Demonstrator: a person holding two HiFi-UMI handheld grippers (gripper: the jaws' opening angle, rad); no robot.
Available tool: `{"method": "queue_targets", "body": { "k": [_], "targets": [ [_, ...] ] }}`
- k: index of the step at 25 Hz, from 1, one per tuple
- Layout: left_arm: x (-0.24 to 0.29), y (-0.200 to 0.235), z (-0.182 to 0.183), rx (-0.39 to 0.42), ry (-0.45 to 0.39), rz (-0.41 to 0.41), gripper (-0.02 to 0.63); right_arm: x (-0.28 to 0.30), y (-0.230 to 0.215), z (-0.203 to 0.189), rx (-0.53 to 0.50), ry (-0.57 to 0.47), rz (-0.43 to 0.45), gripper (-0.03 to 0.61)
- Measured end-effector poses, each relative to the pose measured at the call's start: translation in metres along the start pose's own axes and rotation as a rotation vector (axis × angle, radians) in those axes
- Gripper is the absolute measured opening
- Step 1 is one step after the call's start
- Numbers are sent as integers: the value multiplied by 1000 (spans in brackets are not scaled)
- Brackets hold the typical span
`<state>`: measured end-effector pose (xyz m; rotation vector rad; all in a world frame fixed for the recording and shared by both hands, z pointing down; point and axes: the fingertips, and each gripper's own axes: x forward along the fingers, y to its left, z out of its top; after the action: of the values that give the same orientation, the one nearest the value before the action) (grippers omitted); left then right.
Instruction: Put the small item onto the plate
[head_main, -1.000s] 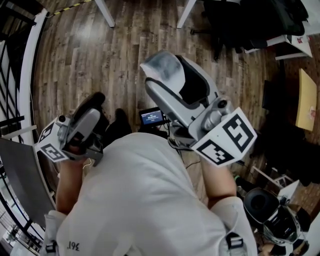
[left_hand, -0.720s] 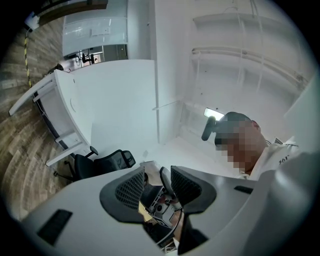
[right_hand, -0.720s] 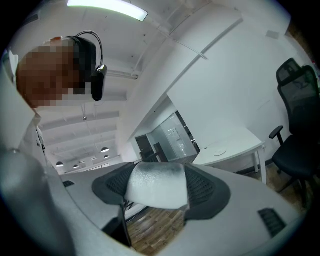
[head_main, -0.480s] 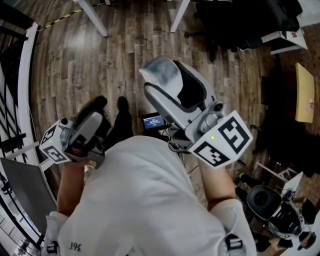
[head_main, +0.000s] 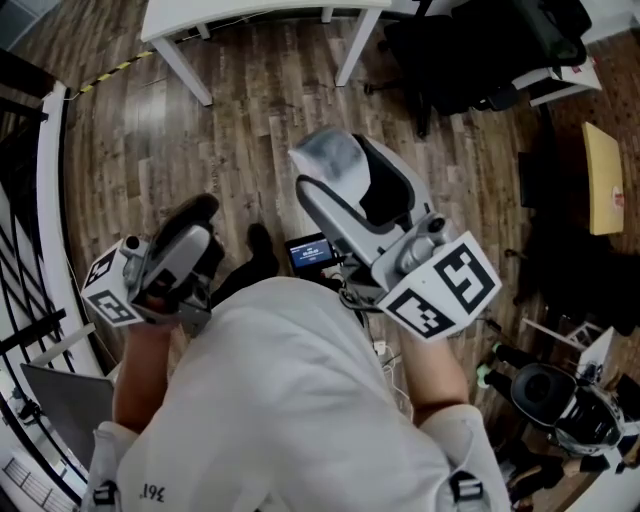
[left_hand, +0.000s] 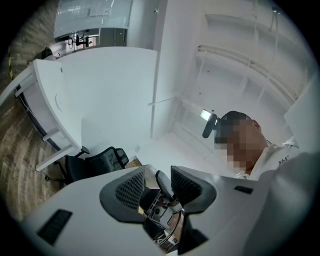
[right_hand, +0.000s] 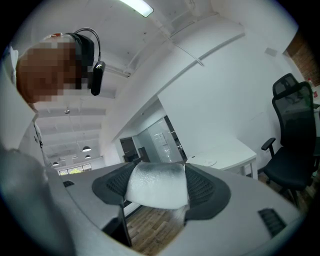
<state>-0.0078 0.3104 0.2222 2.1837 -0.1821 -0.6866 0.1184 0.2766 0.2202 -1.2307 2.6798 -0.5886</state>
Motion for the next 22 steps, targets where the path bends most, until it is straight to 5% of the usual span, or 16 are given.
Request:
{"method": "queue_targets", "body": {
  "k": [9, 22],
  "targets": [
    [-23, 25, 45, -27, 37, -22, 147, 48, 0, -4, 2, -18, -70, 310],
    [8, 69, 72, -48, 51, -17, 147, 80, -45, 12, -16, -8, -90, 310]
  ]
}}
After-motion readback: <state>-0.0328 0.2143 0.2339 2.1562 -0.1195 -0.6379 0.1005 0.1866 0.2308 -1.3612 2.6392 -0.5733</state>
